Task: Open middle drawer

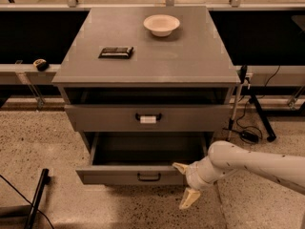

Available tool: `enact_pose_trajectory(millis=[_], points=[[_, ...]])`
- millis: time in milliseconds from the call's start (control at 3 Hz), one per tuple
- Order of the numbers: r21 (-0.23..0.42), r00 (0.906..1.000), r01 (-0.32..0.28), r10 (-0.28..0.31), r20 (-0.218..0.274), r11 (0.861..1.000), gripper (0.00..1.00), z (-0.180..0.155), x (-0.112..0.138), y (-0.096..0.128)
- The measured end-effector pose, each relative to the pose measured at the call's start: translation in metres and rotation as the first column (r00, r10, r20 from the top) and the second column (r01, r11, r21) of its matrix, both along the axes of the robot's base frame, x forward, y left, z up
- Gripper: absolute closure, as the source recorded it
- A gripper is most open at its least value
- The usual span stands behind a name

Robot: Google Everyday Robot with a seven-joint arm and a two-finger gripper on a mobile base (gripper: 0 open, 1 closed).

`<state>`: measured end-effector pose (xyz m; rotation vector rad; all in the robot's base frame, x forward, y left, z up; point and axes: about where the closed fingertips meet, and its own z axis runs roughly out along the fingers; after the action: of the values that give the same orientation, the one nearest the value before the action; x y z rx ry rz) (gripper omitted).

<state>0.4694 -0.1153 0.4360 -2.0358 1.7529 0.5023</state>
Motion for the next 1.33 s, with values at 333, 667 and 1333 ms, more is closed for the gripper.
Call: enact_pose_trajectory(millis=[333,667,1333], points=[[0.001,1.0000,-0.003,0.003,-0.006,1.000,0.21,0.004,-0.003,0.000],[0.007,1.0000,-0.006,0.006,-0.006,1.000,0.21,0.012,-0.005,0.001],[0.041,0.9987,-0.042,0.041,0.030,0.998,0.21,0.024,-0.018,0.010]])
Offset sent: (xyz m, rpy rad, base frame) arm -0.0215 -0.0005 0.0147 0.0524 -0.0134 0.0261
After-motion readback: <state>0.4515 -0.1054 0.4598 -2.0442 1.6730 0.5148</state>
